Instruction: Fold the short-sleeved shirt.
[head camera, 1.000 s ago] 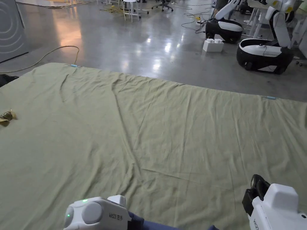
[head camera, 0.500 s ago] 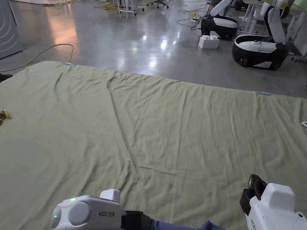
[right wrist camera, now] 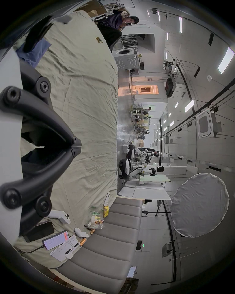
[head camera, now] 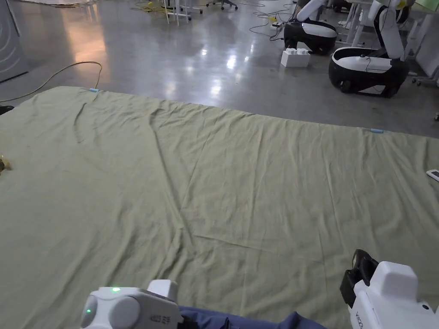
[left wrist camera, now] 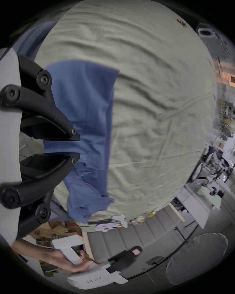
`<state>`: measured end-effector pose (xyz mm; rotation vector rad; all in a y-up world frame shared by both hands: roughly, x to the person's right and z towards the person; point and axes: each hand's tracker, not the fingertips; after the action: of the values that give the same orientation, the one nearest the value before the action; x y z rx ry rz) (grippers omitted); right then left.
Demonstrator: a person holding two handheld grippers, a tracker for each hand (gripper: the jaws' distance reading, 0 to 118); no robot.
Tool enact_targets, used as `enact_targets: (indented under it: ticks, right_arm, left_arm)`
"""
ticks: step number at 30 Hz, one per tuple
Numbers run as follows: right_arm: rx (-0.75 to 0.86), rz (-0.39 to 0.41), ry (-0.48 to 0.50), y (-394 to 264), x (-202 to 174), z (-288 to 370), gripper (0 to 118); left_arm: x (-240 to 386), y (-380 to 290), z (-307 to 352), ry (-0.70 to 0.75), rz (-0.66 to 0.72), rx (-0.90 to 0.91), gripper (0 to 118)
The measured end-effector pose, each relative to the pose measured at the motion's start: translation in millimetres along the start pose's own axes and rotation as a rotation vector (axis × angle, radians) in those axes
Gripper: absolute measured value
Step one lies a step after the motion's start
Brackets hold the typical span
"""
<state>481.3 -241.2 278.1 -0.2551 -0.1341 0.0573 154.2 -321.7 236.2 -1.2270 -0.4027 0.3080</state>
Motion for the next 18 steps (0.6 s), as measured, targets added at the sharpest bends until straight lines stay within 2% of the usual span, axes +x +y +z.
enact_targets:
  ticks: [3,8,12,18]
  right_arm:
    - [-0.003,0.003,-0.008,-1.3,1.4,1.3,0]
    - [-0.002,0.003,-0.013,-1.3,4.1,3.7,0]
    - [0.002,0.007,-0.015,1.1,5.9,5.5,0]
    - [0.005,0.019,-0.01,3.5,5.7,5.5,0]
  left_arm:
    - [14.5,-9.0,-24.0,-0.007,-0.056,-0.063,15]
    - [22.7,-12.9,-46.8,0.014,-0.04,0.018,15]
    - [19.7,-14.0,-56.0,0.003,0.025,0.076,15]
    - [14.4,-12.7,-45.1,-0.027,0.02,0.069,15]
